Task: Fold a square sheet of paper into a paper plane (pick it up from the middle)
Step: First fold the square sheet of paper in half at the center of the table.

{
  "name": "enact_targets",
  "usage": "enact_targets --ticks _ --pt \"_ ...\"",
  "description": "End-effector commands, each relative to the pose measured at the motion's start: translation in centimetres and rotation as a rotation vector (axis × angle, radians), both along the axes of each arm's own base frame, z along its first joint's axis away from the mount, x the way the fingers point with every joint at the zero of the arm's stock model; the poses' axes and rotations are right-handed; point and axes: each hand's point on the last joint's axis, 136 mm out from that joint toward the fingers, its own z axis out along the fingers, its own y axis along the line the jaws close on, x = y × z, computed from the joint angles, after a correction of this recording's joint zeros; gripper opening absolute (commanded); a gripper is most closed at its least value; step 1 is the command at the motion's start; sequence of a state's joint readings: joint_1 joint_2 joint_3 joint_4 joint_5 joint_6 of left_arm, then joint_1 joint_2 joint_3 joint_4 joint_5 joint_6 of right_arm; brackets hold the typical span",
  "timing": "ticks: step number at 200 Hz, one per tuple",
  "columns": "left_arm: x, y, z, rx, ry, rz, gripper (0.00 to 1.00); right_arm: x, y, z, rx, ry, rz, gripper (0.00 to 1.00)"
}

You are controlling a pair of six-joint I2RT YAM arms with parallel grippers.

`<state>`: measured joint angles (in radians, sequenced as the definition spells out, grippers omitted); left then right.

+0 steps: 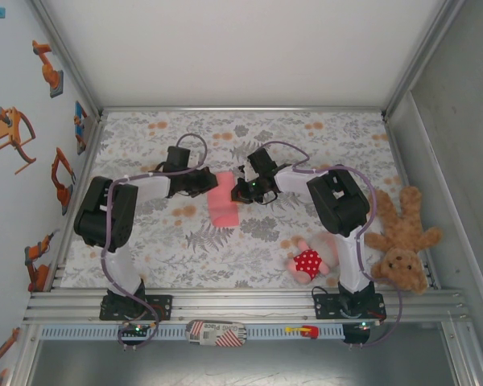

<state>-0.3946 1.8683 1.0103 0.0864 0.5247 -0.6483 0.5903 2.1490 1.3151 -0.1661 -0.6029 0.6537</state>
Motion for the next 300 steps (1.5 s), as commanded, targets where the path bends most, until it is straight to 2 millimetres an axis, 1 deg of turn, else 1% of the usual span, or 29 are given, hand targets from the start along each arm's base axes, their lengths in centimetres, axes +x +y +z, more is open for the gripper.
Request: enact_targets --ticks 1,17,37,51,64,76,91,111,120,134,156,173,184,203,220,234,277,300 --pt "1.0 -0.3 -1.2 -0.015 0.03 0.023 0.01 -7.2 -11.5 -12.5 -0.531 0.276 -0.076 0.0" --pt "1.5 0.0 -2.0 0.009 0.034 0.043 0.01 -7.3 -11.6 -12.4 -0.532 0.275 -0.077 0.0" --pt "1.9 1.1 -3.2 0.054 0.044 0.074 0.01 -7.3 -11.6 -12.4 -0.531 0.276 -0.076 0.0" --pt "2.3 2.8 -4.1 0.093 0.062 0.124 0.0 -7.3 -11.7 -12.5 -0.532 0.278 -0.078 0.0" --pt "2.6 5.1 -5.2 0.14 0.094 0.198 0.0 -7.4 -11.7 -12.4 -0.531 0.277 -0.078 0.0" --pt "2.7 6.7 -6.0 0.156 0.131 0.244 0.0 -7.4 -11.7 -12.3 -0.531 0.275 -0.078 0.0" --pt "3.0 8.2 -6.1 0.154 0.159 0.278 0.0 -7.4 -11.8 -12.3 -0.532 0.274 -0.079 0.0" --pt "3.5 8.7 -5.0 0.149 0.136 0.279 0.0 -7.6 -11.9 -12.4 -0.536 0.279 -0.081 0.0" --pt "3.8 8.7 -4.2 0.147 0.117 0.271 0.0 -7.6 -11.9 -12.4 -0.538 0.278 -0.08 0.0" --pt "4.3 7.8 -2.4 0.105 0.077 0.246 0.0 -7.7 -12.0 -12.5 -0.54 0.28 -0.08 0.0" --pt "4.5 5.1 0.6 -0.018 0.006 0.182 0.0 -7.8 -12.0 -12.5 -0.541 0.282 -0.08 0.0" --pt "4.1 3.1 1.6 -0.065 -0.02 0.143 0.0 -7.8 -12.1 -12.5 -0.542 0.282 -0.081 0.0" --pt "3.8 2.2 1.5 -0.079 -0.004 0.145 0.0 -7.8 -12.1 -12.6 -0.543 0.286 -0.081 0.0" --pt "3.3 0.6 0.5 -0.092 0.034 0.151 0.0 -7.8 -12.1 -12.7 -0.543 0.285 -0.084 0.0" --pt "3.2 0.2 -0.9 -0.037 0.055 0.15 0.0 -7.8 -12.0 -12.7 -0.54 0.288 -0.085 0.0" --pt "3.4 0.5 -1.8 -0.005 0.075 0.16 0.0 -7.8 -12.0 -12.7 -0.54 0.288 -0.085 0.0" --pt "4.3 2.1 -2.9 0.066 0.091 0.21 0.0 -8.0 -12.2 -12.7 -0.548 0.291 -0.083 0.0" --pt "4.8 3.6 -4.2 0.101 0.118 0.236 0.0 -8.0 -12.2 -12.7 -0.551 0.291 -0.088 0.0"
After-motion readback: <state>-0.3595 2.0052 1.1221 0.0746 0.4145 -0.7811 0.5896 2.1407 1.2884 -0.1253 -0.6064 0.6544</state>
